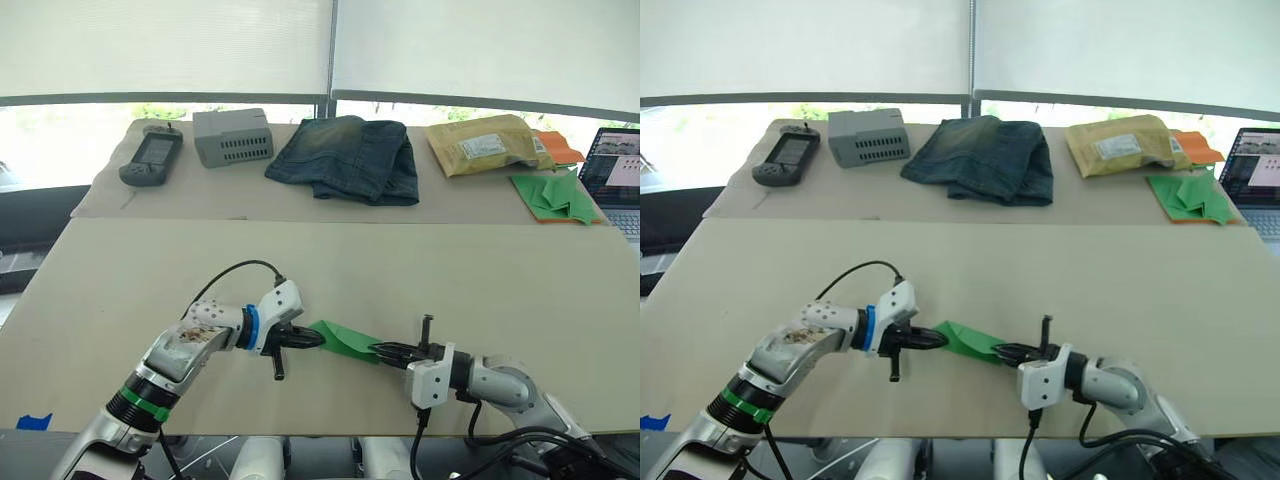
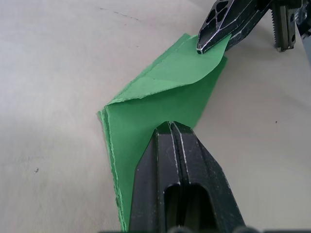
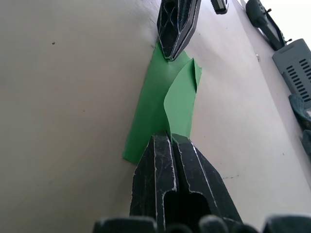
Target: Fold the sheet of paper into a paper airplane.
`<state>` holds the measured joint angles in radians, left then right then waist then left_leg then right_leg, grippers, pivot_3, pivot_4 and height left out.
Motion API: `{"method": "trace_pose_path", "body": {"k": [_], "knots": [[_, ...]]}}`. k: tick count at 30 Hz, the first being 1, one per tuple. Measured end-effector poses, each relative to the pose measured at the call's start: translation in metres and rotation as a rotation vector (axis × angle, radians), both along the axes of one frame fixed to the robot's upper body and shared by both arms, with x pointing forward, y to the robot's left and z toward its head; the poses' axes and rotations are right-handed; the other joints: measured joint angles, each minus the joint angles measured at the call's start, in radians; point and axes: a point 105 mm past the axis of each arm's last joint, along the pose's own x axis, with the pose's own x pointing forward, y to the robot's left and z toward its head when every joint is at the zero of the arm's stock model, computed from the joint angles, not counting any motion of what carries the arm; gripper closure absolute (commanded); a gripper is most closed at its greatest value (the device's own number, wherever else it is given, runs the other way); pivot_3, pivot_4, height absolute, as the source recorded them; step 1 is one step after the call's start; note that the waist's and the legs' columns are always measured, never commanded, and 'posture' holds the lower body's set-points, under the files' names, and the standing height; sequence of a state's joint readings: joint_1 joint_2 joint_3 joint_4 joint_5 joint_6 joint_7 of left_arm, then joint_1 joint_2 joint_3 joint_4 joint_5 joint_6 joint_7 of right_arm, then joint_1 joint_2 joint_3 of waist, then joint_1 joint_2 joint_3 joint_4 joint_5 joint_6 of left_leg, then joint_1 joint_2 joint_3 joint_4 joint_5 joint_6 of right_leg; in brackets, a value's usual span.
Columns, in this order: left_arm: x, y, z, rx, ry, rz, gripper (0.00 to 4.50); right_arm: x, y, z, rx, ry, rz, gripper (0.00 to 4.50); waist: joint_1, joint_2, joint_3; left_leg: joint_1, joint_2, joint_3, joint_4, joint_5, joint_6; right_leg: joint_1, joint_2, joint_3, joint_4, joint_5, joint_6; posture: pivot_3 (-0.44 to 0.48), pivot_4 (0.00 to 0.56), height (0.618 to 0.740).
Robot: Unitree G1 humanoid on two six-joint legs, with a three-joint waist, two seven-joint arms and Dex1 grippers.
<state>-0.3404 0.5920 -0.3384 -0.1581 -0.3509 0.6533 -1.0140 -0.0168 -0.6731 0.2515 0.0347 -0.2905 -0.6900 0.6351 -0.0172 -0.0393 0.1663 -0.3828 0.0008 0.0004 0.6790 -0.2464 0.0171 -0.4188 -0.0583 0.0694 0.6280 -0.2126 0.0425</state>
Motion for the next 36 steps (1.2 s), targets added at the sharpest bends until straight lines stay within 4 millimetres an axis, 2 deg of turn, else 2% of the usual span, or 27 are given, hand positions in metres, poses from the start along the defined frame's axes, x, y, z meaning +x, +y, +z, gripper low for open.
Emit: {"method": "trace_pose_path", "body": {"k": [2, 7, 10, 16, 23, 30, 33, 36], "knots": [[0.002, 0.001, 0.001, -0.026, 0.012, 0.020, 4.50, 0.000, 0.000, -0.001, -0.002, 0.001, 0.001, 4.47, 0.000, -0.002, -0.001, 0.000, 0.000, 0.000, 0.000, 0.000, 0.000, 0.000, 0.000, 0.000, 0.000, 0.000, 0.000, 0.000, 0.150, 0.728], [0.020, 0.000, 0.038, -0.242, -0.013, 0.103, 4.50, -0.001, 0.000, -0.003, -0.006, 0.007, 0.005, 4.47, 0.000, -0.006, -0.003, 0.000, 0.002, -0.001, 0.000, 0.000, 0.000, 0.000, 0.000, -0.001, 0.000, 0.000, -0.001, 0.000, 0.150, 0.728], [0.026, -0.009, 0.047, -0.273, -0.034, 0.098, 4.50, 0.000, 0.001, -0.003, -0.007, 0.007, 0.007, 4.47, -0.001, -0.009, -0.005, 0.002, 0.001, 0.000, 0.000, 0.000, 0.000, 0.003, 0.000, 0.000, 0.000, 0.000, -0.001, 0.000, 0.150, 0.728], [0.015, -0.024, 0.023, -0.176, -0.003, 0.048, 4.50, 0.000, 0.001, -0.004, -0.003, 0.003, 0.002, 4.47, -0.004, -0.010, -0.005, 0.004, 0.001, -0.001, -0.001, 0.000, 0.000, 0.004, 0.001, 0.000, 0.000, 0.000, -0.002, 0.000, 0.150, 0.728], [0.008, -0.020, -0.003, -0.020, -0.034, -0.012, 4.50, -0.002, -0.001, -0.005, -0.010, -0.008, -0.011, 4.47, 0.002, -0.010, -0.006, 0.010, 0.002, -0.001, -0.002, 0.000, 0.000, 0.011, 0.000, -0.001, -0.003, -0.004, -0.007, 0.000, 0.150, 0.728], [0.010, -0.030, -0.006, -0.031, -0.051, -0.023, 4.50, -0.009, -0.007, -0.007, -0.042, -0.006, -0.013, 4.47, 0.013, -0.010, -0.006, 0.012, -0.001, -0.002, -0.002, -0.001, 0.001, 0.015, -0.003, 0.000, -0.004, -0.007, -0.004, 0.000, 0.150, 0.728], [0.010, -0.032, -0.007, -0.039, -0.045, -0.026, 4.50, -0.012, -0.011, -0.005, -0.038, 0.003, -0.016, 3.63, 0.020, -0.009, -0.006, 0.011, -0.002, -0.003, -0.002, -0.002, 0.002, 0.015, -0.004, 0.000, -0.004, -0.007, -0.003, 0.000, 0.150, 0.728], [0.011, -0.032, -0.007, -0.039, -0.040, -0.025, 4.50, -0.016, -0.023, -0.001, -0.062, 0.030, -0.023, 2.62, 0.020, -0.008, -0.007, 0.012, -0.001, -0.003, -0.001, -0.002, 0.003, 0.016, -0.004, 0.000, -0.004, -0.007, -0.003, 0.000, 0.150, 0.728]]}}
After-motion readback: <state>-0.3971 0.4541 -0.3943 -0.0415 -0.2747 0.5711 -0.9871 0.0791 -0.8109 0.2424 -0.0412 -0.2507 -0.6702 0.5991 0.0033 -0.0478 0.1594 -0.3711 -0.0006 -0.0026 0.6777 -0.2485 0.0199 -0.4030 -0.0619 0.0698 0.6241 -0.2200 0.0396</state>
